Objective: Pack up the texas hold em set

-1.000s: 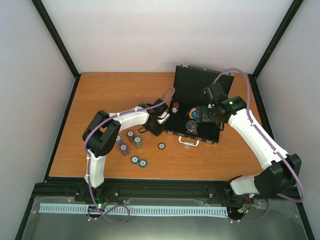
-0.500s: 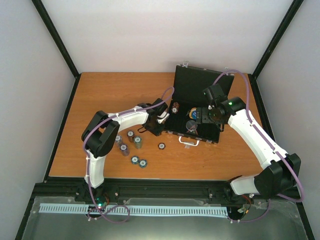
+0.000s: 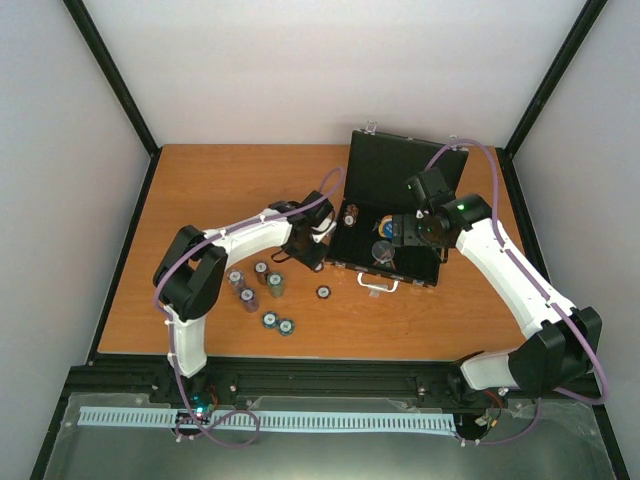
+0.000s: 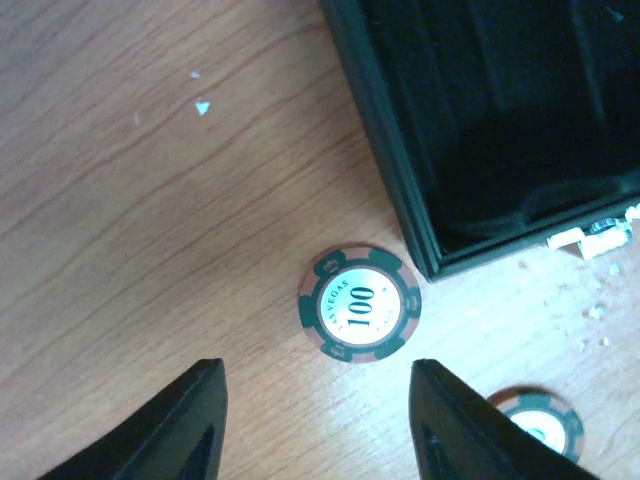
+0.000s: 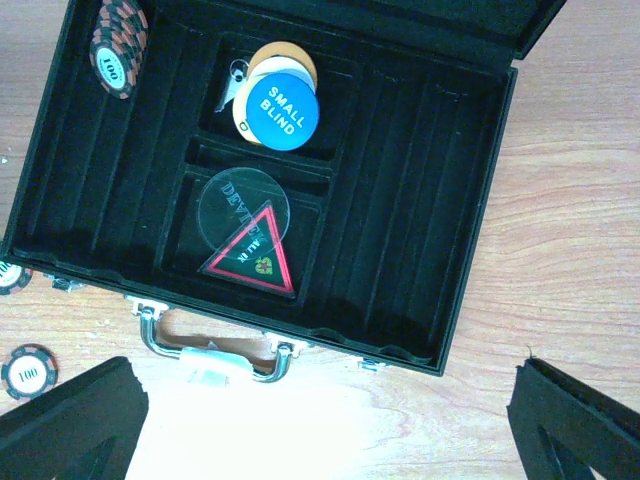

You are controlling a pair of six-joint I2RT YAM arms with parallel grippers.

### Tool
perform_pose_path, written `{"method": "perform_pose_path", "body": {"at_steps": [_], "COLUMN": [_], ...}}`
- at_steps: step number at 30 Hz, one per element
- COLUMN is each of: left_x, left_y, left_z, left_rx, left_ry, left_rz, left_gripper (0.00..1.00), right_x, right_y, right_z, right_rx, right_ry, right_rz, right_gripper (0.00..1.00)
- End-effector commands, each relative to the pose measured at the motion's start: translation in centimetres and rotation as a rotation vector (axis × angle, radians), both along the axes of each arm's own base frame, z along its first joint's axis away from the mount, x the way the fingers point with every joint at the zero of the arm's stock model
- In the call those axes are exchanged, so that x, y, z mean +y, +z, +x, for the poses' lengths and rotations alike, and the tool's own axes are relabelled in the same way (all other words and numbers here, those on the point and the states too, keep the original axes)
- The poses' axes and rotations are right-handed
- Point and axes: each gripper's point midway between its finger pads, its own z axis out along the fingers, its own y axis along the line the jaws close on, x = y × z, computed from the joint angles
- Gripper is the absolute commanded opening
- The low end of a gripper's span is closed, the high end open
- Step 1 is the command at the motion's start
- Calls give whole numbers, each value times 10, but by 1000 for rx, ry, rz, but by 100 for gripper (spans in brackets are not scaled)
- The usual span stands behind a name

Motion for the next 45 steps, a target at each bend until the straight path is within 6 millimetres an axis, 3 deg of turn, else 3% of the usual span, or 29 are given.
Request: {"method": "perform_pose_path", "body": {"at_steps": [1,3,6,30,41,45], "left_x": [-10,-10,-10,-19,-14,-11], "left_y": [25,23,17,-36,-54,-57], "left_z": [-1,-2,-3,-13,-20,-22], "left_rx": [-16,-3,19,160,204,213], "left_ry": [-15,-24,-32,-78,-91,-91], "left_rz": [-53,-47,-34,-4,32,38], "left_gripper": [62,69,71,63,51,38], "right_x": [-3,-2,-2,-2,-2,-3], "right_y": [6,5,4,1,-4,-4], "right_z": [0,0,-1,0,-1,-2], "right_rx": [-28,-27,-22,-14,-5,-5], "right_ry": [-6,-4,-5,4,-3,-5], "right_rz": [11,13,17,12,20,21], "right_gripper": [100,100,100,100,100,100]}}
